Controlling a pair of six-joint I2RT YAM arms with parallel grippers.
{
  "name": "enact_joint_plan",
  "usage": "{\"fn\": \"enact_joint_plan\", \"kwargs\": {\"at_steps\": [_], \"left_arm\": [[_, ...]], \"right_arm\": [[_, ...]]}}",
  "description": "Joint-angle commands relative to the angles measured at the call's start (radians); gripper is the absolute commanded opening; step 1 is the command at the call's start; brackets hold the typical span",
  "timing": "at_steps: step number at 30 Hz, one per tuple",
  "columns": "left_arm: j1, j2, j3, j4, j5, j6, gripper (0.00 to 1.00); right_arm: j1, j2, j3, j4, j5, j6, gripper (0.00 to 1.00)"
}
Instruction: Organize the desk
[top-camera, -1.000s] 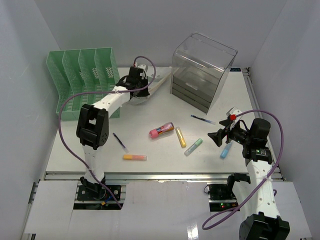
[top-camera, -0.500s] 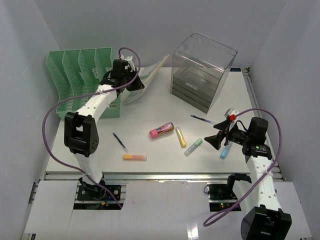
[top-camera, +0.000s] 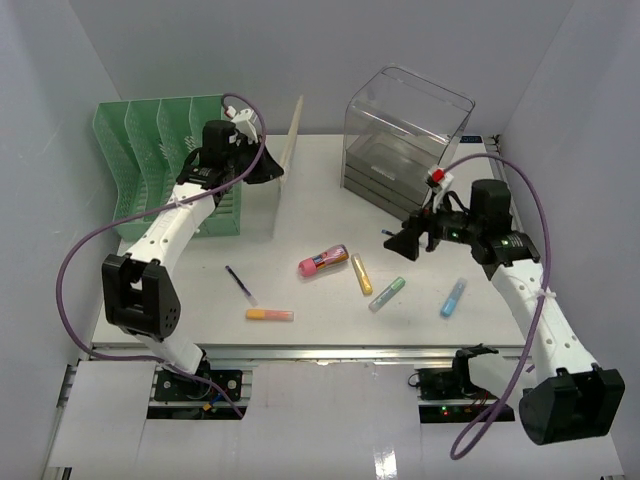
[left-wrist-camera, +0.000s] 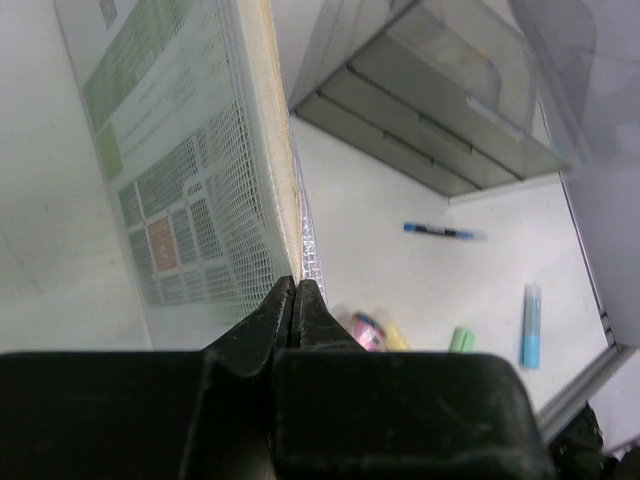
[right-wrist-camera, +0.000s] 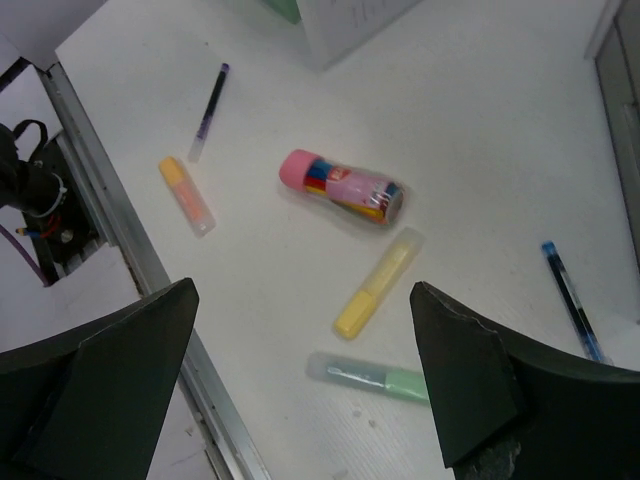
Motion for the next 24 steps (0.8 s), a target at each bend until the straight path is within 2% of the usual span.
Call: {"fn": "enact_joint_plan", "kwargs": {"at_steps": [1,7,12,16,24], "left_arm": [[-0.003,-0.143,-0.126,0.071,0.045,0.037,0.0],[-0.002,-0.24,-0.26,0.111,0.066,0.058,0.0],[-0.002,-0.31,-0.352,0.148,0.087,0.048,0.0],[-0.003,-0.345,-0.404,0.164,0.111,0.038,0.0],[-0.002,-0.387,-0.468,0.201,0.163,0.005,0.0]], "right_arm": [[0.164,0.112,0.174,0.035,0.239,0.284,0.91],[0.246,0.454,0.527,0.033,0.352,0.439,0.9],[0.321,0.668,0.78,0.019,0.466,0.519,0.9],[0.36,0.791,0.844,0.009,0.489,0.595,0.9],[0.396,0.942,0.945,0.021,0.537,0.646,0.9]]}}
